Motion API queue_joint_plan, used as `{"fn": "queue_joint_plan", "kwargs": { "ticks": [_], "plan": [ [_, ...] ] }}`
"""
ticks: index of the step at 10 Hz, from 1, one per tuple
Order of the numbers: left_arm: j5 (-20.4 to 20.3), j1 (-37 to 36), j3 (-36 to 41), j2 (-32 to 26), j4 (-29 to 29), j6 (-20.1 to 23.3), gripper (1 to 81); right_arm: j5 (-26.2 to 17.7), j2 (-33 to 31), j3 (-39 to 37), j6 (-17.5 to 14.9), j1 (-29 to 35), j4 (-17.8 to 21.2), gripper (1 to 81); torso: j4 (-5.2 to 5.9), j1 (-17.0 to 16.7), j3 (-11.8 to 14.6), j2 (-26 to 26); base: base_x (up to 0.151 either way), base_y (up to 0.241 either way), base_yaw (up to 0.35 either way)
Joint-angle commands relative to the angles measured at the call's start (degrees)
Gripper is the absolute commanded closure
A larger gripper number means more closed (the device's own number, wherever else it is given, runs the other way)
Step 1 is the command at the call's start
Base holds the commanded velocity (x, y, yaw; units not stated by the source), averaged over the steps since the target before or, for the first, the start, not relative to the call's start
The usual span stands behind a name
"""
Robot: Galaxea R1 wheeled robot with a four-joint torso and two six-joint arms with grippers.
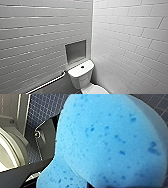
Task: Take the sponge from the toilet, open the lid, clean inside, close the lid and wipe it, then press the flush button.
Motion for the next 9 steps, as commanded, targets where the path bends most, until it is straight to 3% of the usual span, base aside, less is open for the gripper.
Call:
{"fn": "queue_joint_plan", "kwargs": {
  "ticks": [1,2,3,4,5,7,9],
  "plan": [
    [1.16,-1.57,-0.05,-0.47,0.55,0.19,1.0,-5.74,-0.94,-0.66,-0.38,2.04,-0.88,81.1,0.0,-3.69,0.0,5.73,0.0,0.0,0.0],
    [1.17,-1.57,-0.05,-0.47,0.55,0.19,1.0,-5.82,-0.67,-1.09,-0.38,2.04,-0.97,81.1,0.0,-5.07,0.0,7.85,0.0,0.0,0.0],
    [1.16,-1.57,-0.05,-0.56,0.55,0.19,1.0,-5.82,-0.32,-1.53,-0.46,2.04,-1.32,81.1,0.0,-2.64,0.0,4.06,0.0,0.0,0.0],
    [1.16,-1.57,-0.13,-0.56,0.46,0.19,1.0,-5.82,0.03,-2.32,-0.38,2.04,-1.32,81.1,0.0,-3.93,7.47,6.12,0.0,0.0,0.0],
    [1.25,-1.57,-0.14,-0.65,0.46,0.19,1.0,-5.91,0.3,-2.68,-0.38,2.12,-1.32,81.1,0.0,-4.61,4.67,7.32,0.0,0.0,0.0],
    [3.45,-1.57,-0.49,-0.39,0.02,-0.33,1.0,-5.65,1.35,-3.82,-0.47,2.04,-1.41,81.1,0.0,-5.13,6.85,8.24,0.0,0.0,0.0],
    [11.89,-1.75,-0.58,0.67,-0.15,-0.77,1.0,-5.56,2.76,-5.41,-0.64,2.12,-3.7,81.1,0.0,-5.31,5.27,8.3,0.0,0.0,0.0]
  ]
}}
